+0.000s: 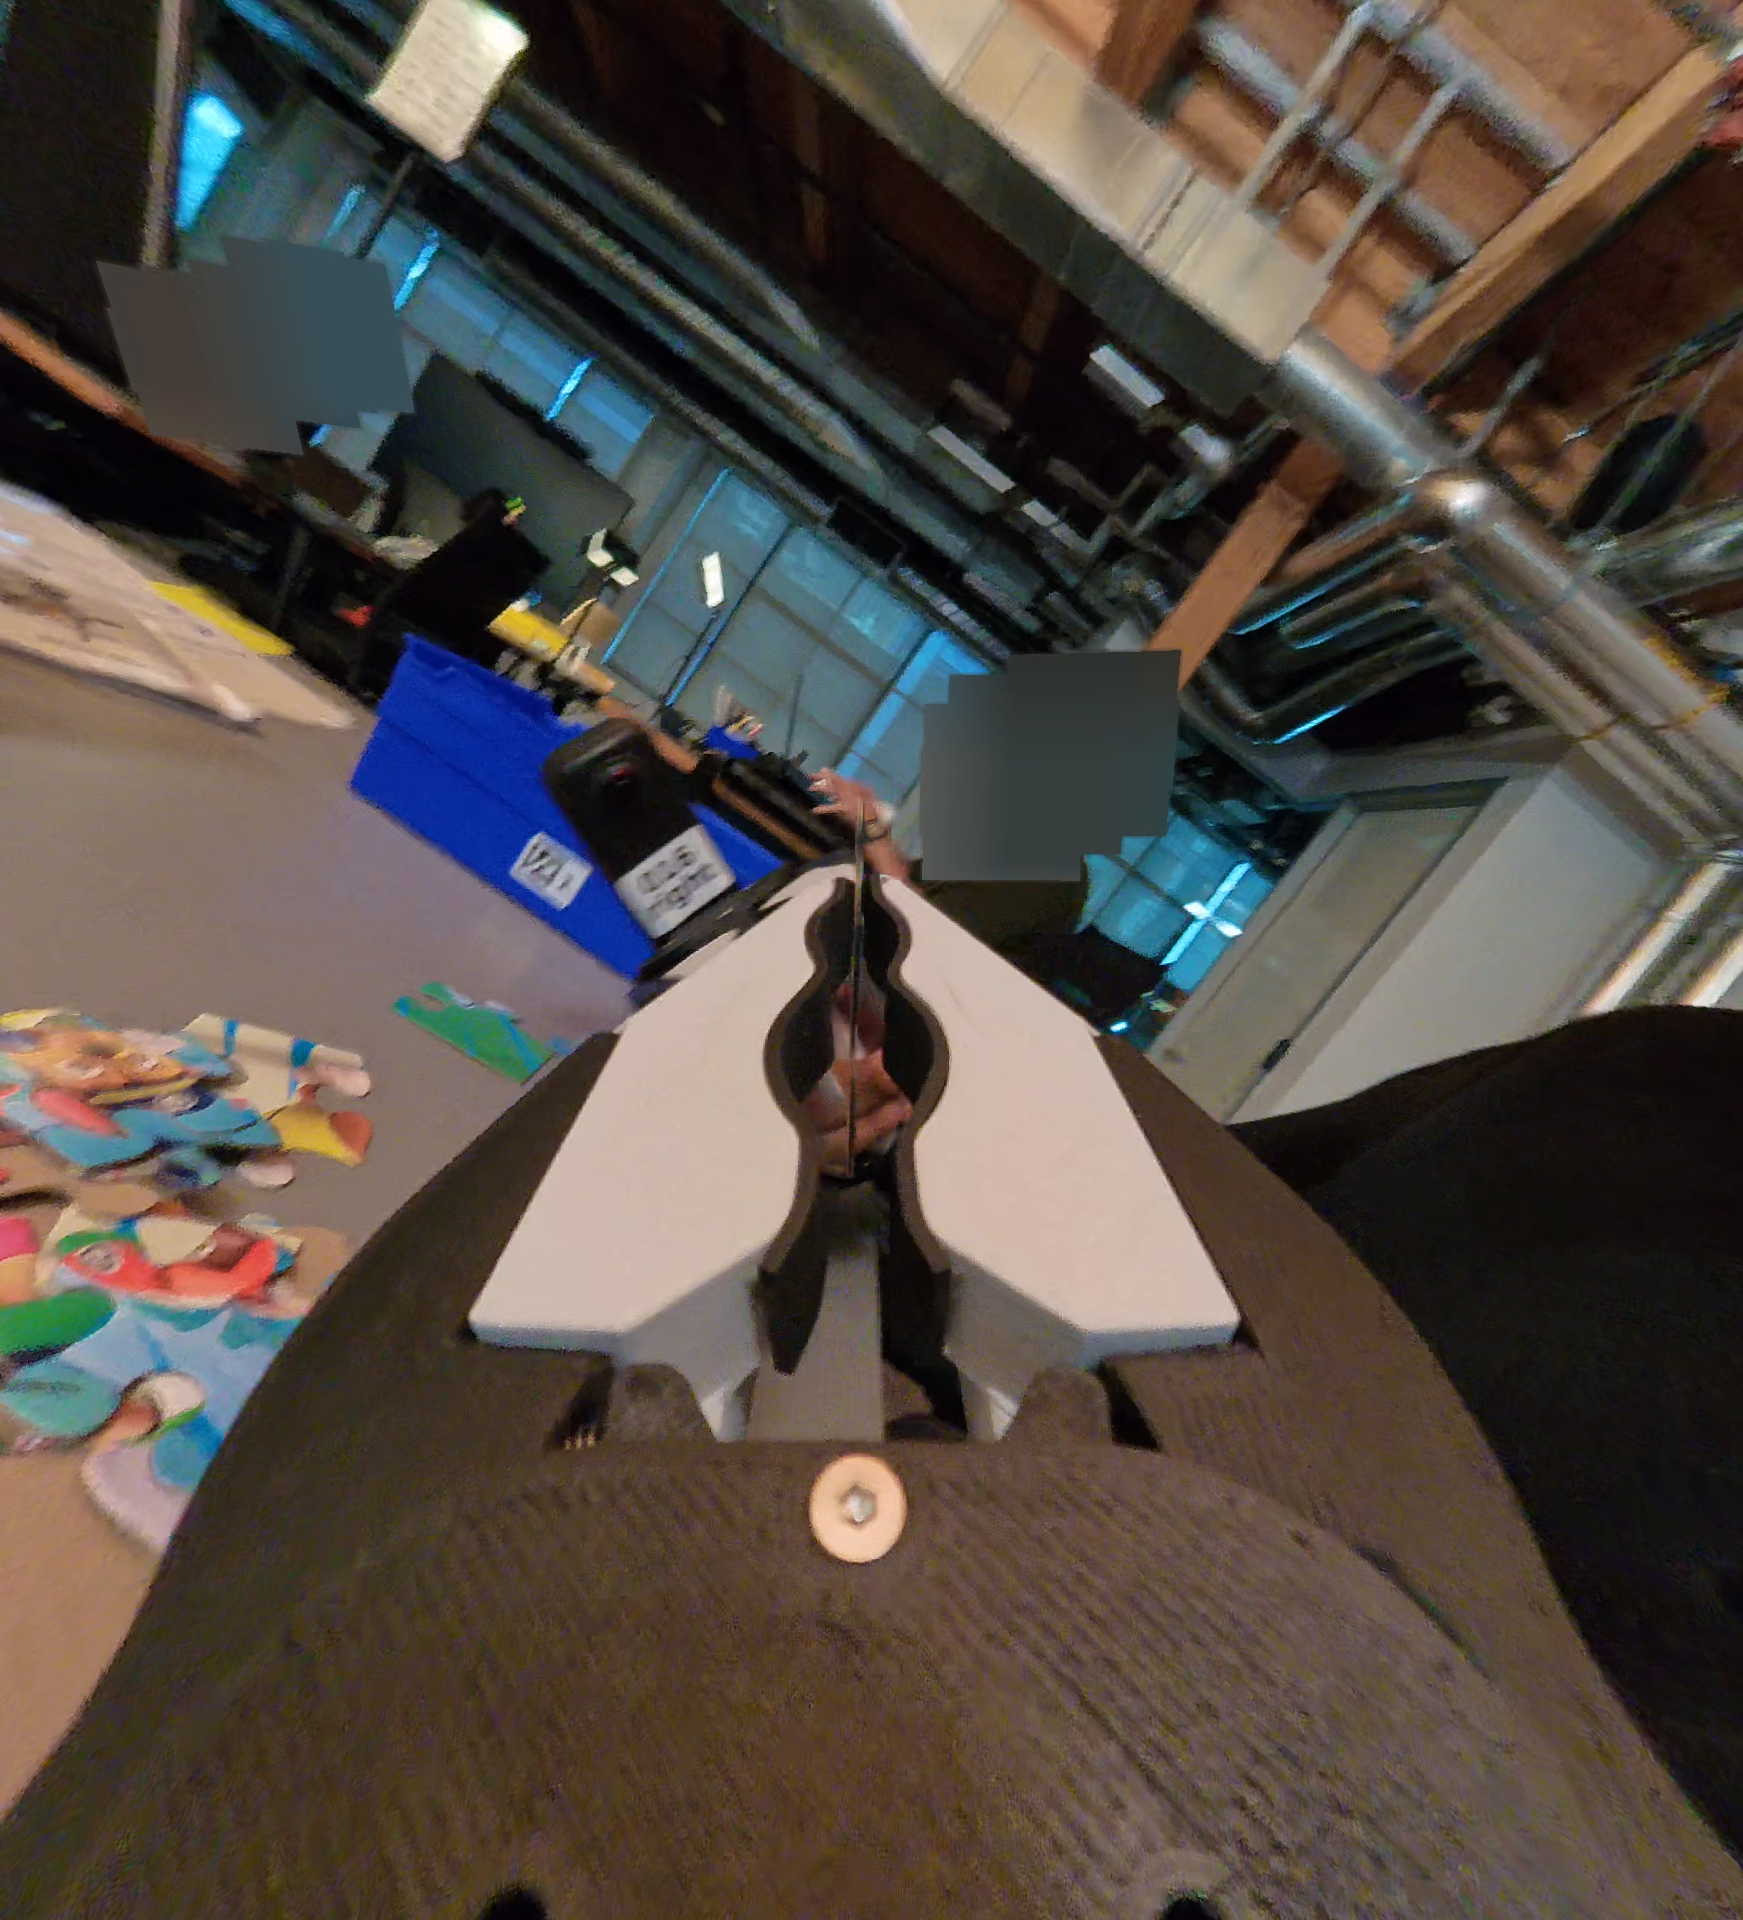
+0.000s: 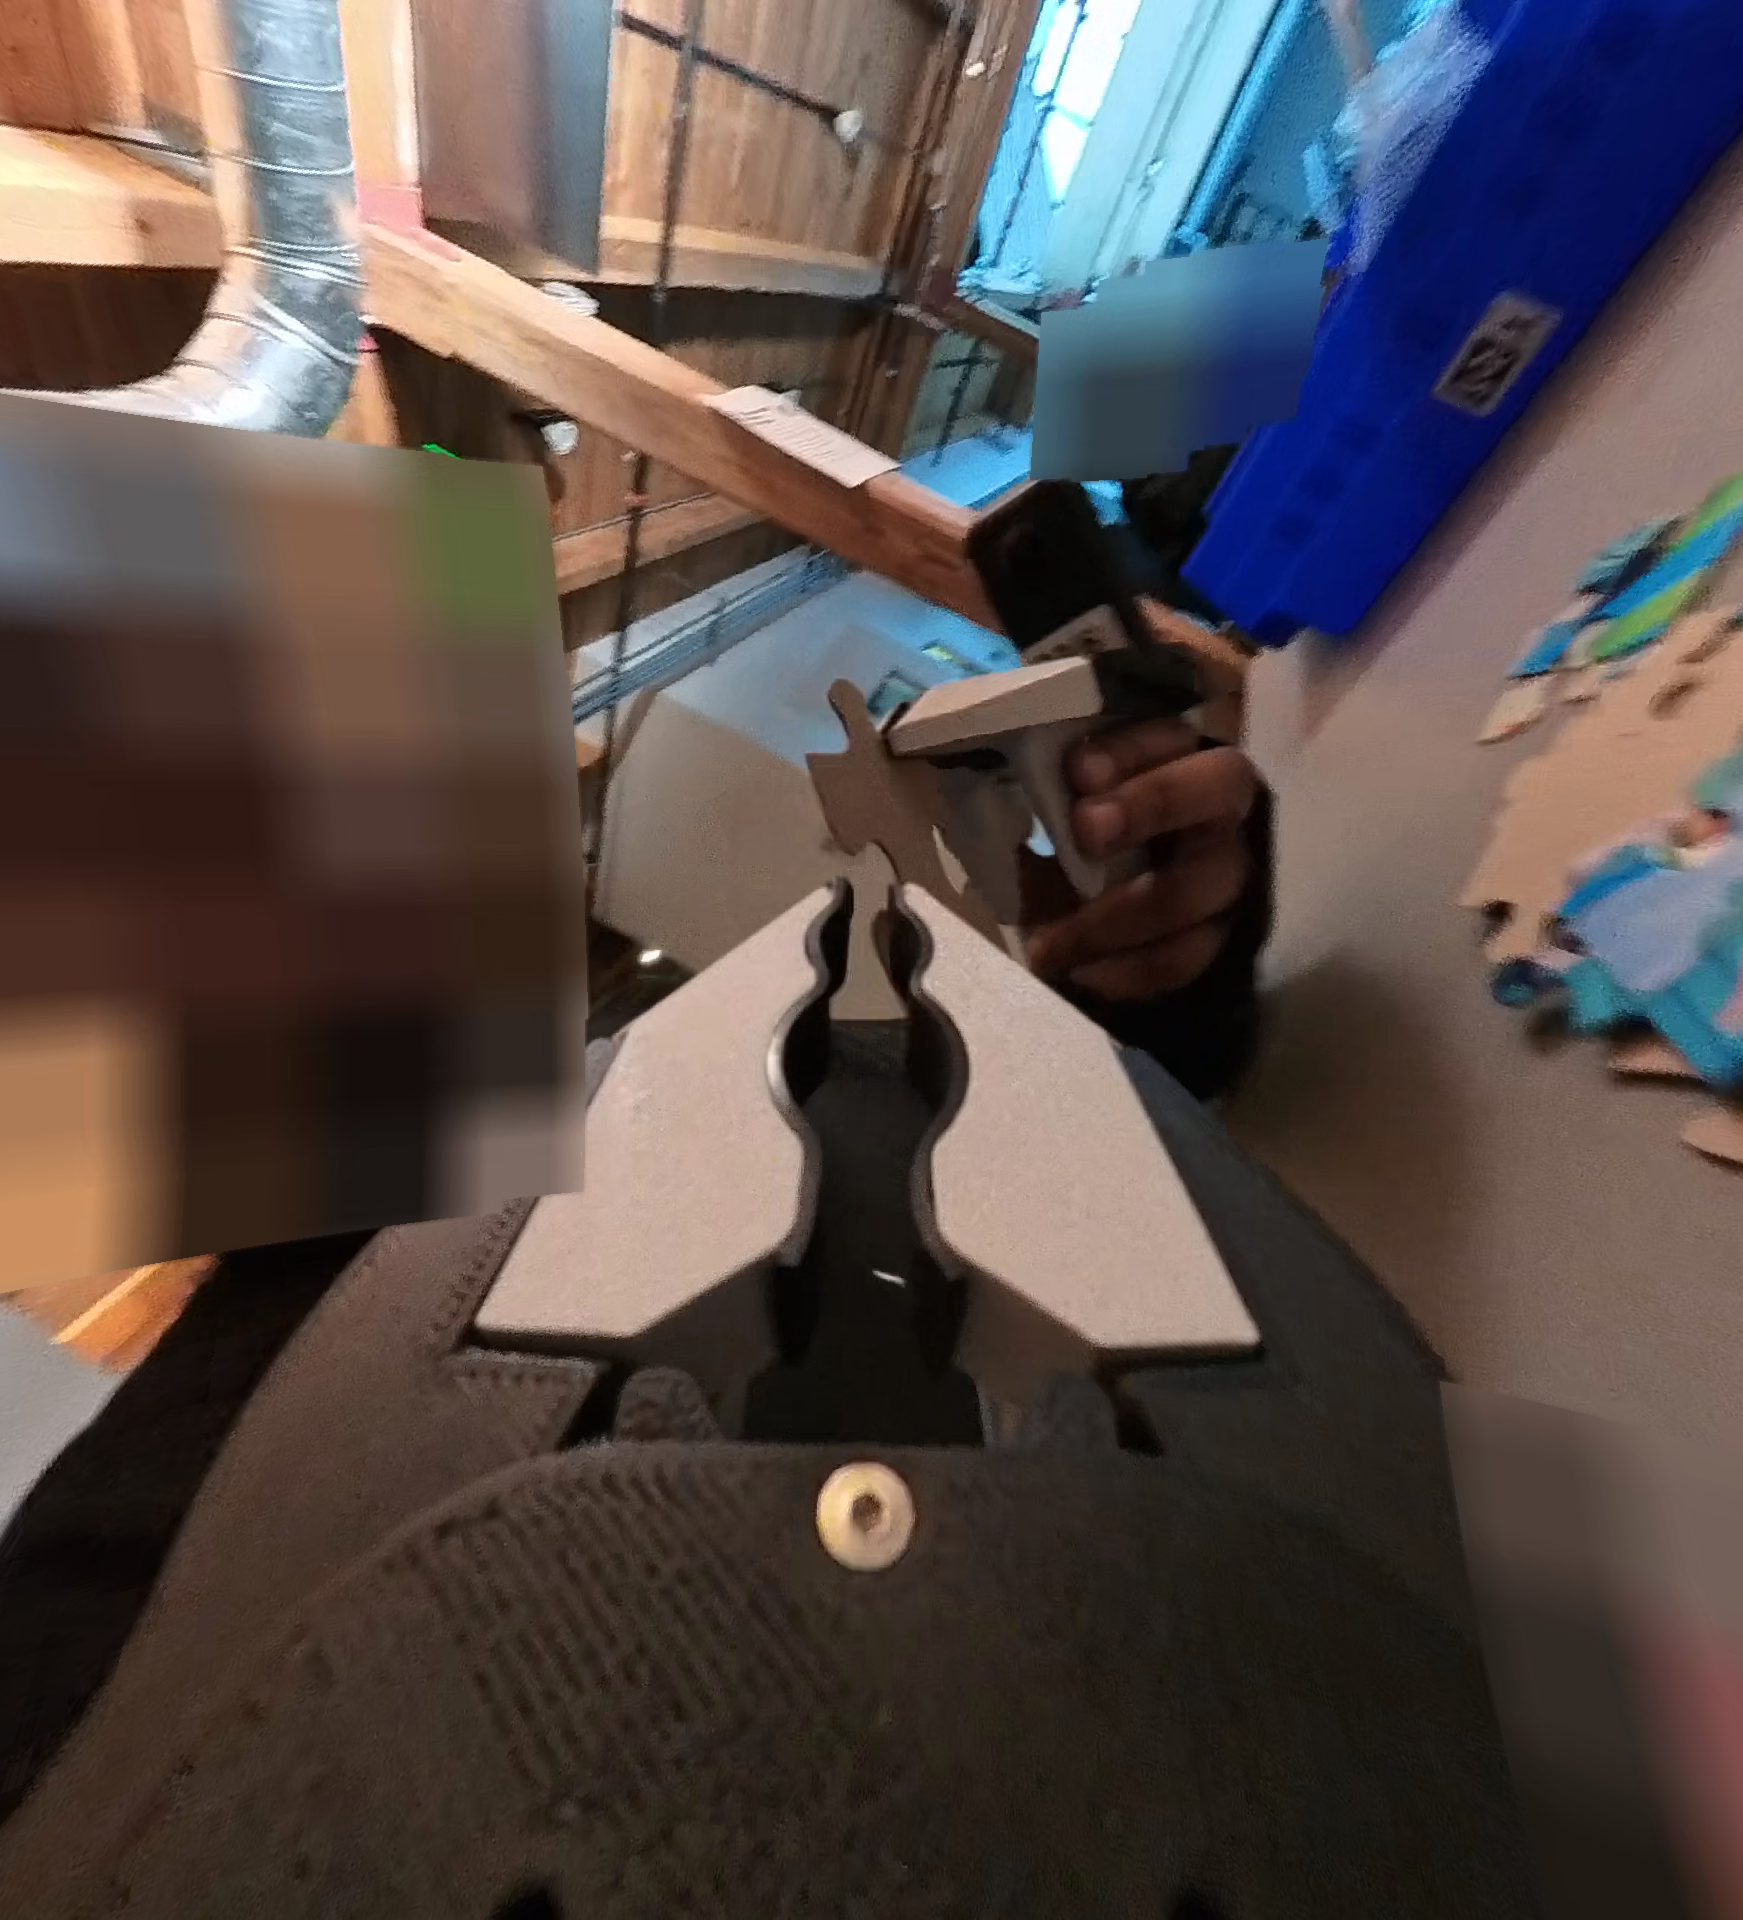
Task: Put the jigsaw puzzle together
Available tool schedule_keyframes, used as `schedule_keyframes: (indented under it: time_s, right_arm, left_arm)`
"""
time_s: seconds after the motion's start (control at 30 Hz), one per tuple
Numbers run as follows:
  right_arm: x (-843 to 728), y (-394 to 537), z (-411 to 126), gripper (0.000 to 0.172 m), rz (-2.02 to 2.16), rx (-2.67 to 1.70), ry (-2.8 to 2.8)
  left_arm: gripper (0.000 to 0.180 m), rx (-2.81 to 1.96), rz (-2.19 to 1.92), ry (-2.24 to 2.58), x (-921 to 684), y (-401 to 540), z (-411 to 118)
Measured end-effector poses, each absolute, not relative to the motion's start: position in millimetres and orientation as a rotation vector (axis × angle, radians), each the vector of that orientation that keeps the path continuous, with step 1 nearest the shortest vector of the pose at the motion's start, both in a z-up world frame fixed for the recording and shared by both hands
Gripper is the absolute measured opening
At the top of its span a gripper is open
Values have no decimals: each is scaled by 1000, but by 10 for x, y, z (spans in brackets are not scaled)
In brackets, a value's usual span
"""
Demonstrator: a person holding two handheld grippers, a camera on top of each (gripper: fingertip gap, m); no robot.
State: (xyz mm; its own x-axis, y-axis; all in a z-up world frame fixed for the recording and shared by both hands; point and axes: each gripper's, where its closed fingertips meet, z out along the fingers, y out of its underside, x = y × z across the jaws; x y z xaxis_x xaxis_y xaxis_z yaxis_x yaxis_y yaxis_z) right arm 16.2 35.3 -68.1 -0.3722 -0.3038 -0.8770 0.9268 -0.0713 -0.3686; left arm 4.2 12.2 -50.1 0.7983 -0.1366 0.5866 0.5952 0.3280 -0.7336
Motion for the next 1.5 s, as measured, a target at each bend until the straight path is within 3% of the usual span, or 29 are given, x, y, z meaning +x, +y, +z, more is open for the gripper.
schedule_keyframes:
  time_s: [0.03, 0.33, 0.47, 0.53, 0.6, 0.87, 1.17, 1.23, 1.37, 1.5]
  right_arm:
    - [123, 432, -759, 6, -1650, 821, 1269]
    - [91, 1142, -1220, 13, -1800, 1201, 2135]
    - [130, 1199, -1174, 14, -1793, 1215, 2218]
    - [121, 1182, -1186, 15, -1787, 1210, 2257]
    - [97, 1138, -1230, 15, -1768, 1201, 2301]
    - [-148, 654, -1390, 21, -1670, 939, 2767]
    - [-398, 44, -2034, 71, -1164, 589, 3190]
    - [-456, 1, -2025, 71, -1186, 605, 3146]
    - [-458, -23, -1985, 47, -1195, 611, 3068]
    - [-480, 22, -1832, 47, -1283, 643, 3046]
  left_arm:
    - [0, -1190, -481, -503, 12, 165, -588]
    - [0, -1764, -403, -666, 190, 738, -1590]
    - [5, -1816, -334, -737, 69, 792, -1688]
    - [34, -1888, -262, -776, -6, 736, -1782]
    - [46, -1907, -131, -803, -117, 623, -1761]
    - [36, -1727, 82, -887, -474, -151, -1426]
    - [36, -1643, 129, -976, -655, -713, -1389]
    - [36, -1646, 122, -975, -653, -732, -1410]
    - [36, -1641, 103, -965, -648, -734, -1425]
    - [36, -1626, 90, -962, -652, -735, -1423]
